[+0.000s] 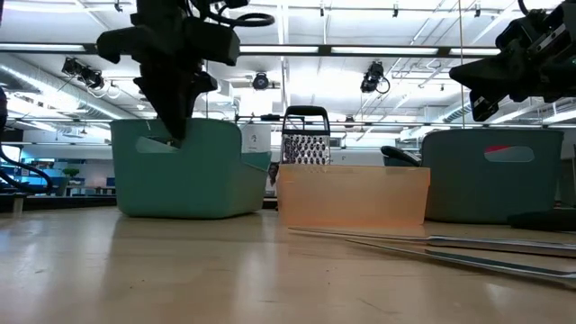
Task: Pick & Place Kitchen Items
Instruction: Adjust the green bin
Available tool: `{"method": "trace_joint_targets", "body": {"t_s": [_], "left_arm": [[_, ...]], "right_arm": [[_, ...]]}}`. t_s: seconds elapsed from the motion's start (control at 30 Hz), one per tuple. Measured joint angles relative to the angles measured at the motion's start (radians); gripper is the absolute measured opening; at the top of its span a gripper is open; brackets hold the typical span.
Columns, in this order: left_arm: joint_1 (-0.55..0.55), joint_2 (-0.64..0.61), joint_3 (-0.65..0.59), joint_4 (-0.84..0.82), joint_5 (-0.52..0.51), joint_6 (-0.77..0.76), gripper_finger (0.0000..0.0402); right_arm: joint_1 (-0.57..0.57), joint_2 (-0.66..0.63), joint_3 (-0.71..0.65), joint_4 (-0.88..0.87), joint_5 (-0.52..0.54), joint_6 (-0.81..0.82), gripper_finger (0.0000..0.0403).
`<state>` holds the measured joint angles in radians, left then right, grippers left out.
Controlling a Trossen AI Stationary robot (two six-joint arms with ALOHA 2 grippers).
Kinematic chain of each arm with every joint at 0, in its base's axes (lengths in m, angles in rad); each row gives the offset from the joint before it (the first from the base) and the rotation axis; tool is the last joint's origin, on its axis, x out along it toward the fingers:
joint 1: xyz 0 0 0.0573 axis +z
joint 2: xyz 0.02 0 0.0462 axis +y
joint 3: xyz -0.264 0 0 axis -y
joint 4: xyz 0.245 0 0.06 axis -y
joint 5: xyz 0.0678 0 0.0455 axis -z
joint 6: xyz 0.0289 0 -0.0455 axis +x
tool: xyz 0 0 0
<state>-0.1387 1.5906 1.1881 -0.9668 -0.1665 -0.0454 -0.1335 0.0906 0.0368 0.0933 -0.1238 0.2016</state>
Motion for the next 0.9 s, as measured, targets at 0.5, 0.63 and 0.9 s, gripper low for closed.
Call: {"method": "trace_joint_targets", "body": {"t_s": [0.5,0.63,0.9], "left_arm": [[0.037,0.000,-0.011,0.098,0.001,-0.062,0.0022],[0.058,-0.003,-0.048,0.117,0.000,-0.053,0.0014],[0.088,-0.002,-0.084,0.180,0.002,-0.052,0.0021]], "right_arm": [[0.000,0.000,0.000,0.000,0.000,0.000,0.0016],[0.000,0.000,0.000,-0.001,0.000,0.000,0.0016],[0.000,0.000,0.000,-0.002,0.000,0.000,0.0016]]}}
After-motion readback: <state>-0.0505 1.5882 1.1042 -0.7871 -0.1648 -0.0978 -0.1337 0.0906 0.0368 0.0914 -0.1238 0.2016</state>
